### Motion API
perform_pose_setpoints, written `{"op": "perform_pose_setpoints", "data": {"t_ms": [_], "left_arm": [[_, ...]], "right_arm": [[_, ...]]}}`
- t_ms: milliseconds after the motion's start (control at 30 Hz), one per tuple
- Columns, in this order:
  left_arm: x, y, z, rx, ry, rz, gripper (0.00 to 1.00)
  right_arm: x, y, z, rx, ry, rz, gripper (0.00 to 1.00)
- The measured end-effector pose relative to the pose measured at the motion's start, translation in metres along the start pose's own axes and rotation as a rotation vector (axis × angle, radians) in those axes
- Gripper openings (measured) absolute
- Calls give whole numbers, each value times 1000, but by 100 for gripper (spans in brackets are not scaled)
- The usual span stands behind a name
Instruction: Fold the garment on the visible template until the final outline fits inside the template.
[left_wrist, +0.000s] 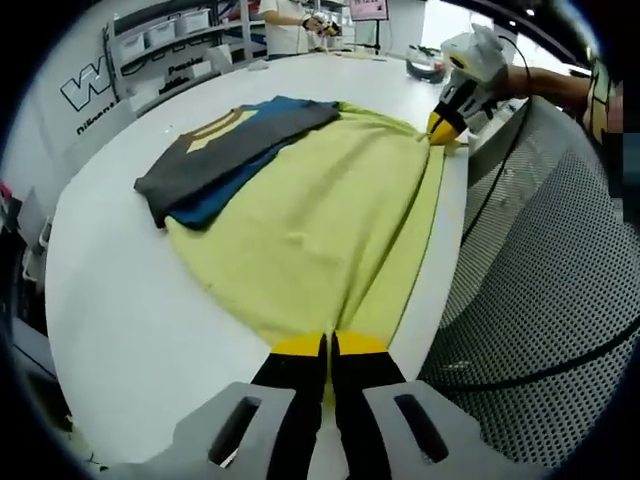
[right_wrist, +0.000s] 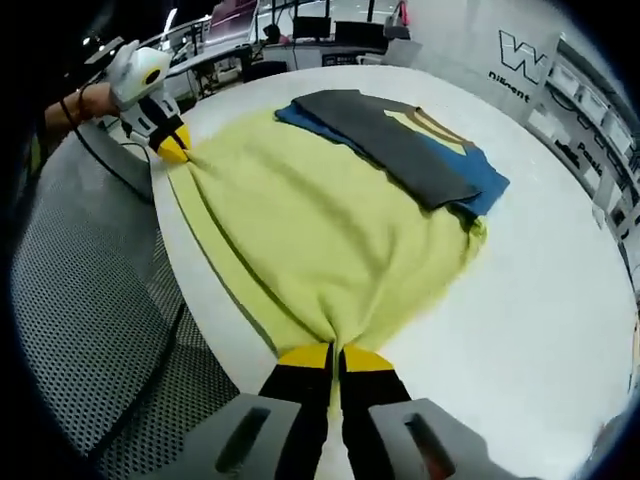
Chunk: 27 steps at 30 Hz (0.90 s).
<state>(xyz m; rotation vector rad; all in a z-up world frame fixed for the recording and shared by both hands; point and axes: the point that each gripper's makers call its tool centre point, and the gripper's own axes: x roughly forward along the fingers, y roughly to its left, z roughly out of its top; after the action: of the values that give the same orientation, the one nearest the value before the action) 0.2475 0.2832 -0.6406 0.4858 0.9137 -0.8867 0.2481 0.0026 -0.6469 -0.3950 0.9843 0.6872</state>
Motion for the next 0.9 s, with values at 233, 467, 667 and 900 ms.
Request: {"op": "perform_pose_setpoints", "data": {"t_ms": [233, 467, 667, 900], "left_arm": [[0, 3, -2, -208, 1, -17, 0], [-2, -7, 0, -312, 28, -6, 0], [-12, -12, 4, -411, 2, -12, 0], [-47, 5, 34, -354, -165, 101, 0]], "right_arm": [[-1, -1, 1, 162, -16, 10, 0], [-14, 2, 7, 108, -23, 3, 0], [-22, 3, 7, 134, -19, 24, 0], [-34, 11, 9, 191, -30, 65, 0]]}}
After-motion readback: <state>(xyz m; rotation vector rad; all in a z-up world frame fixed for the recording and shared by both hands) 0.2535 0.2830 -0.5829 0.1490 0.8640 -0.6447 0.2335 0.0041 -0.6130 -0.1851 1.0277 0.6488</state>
